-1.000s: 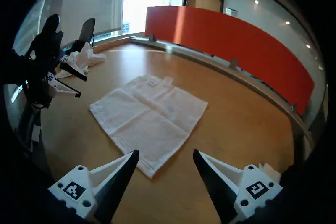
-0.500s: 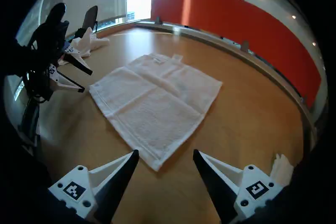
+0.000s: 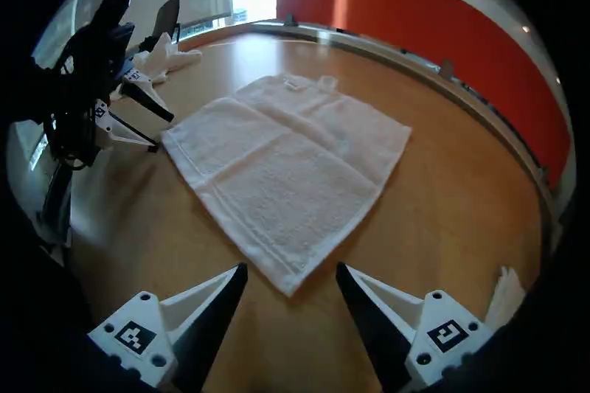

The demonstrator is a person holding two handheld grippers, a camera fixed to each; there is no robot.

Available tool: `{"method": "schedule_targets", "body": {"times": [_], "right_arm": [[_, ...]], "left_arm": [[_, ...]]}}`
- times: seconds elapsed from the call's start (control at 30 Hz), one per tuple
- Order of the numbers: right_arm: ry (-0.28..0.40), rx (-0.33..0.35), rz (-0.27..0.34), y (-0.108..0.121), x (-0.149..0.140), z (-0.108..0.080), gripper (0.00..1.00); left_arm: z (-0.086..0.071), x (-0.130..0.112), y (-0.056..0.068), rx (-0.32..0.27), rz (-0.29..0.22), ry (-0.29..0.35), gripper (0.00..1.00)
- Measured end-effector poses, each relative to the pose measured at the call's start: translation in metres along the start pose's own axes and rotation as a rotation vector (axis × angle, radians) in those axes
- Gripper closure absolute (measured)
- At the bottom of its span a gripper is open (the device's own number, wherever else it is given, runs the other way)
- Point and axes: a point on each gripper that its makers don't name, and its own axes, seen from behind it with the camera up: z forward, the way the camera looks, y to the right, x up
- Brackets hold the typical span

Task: Fold towel

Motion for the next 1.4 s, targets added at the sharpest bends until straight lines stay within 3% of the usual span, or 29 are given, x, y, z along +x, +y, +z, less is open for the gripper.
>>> {"method": "schedule_targets", "body": {"times": [0.2,0.37,0.8,0.93,1.13,1.4], "right_arm": [[-0.022,0.003,-0.001,0.0015,-0.0054,0.0021,0.19],[-0.028,0.007,0.005,0.0015,-0.0081,0.0046,0.27],[-0.026,0.01,0.009,0.0004,-0.0075,0.0032,0.32],[-0.026,0.011,0.01,-0.0002,-0.0075,0.0027,0.48],[-0.025,0.013,0.009,-0.0014,-0.0072,0.003,0.53],[-0.025,0.016,0.018,-0.002,-0.0077,0.0026,0.75]], "left_arm": [[0.0032,-0.0038,-0.0002,0.005,0.016,-0.013,0.12],[0.0043,-0.0042,-0.0027,0.018,0.019,-0.015,0.2],[0.0048,-0.004,-0.0042,0.024,0.027,-0.022,0.28],[0.0048,-0.0037,-0.0028,0.021,0.032,-0.021,0.31],[0.0048,-0.0034,-0.0009,0.017,0.038,-0.023,0.36],[0.0047,-0.0024,0.0026,0.011,0.045,-0.026,0.48]]}}
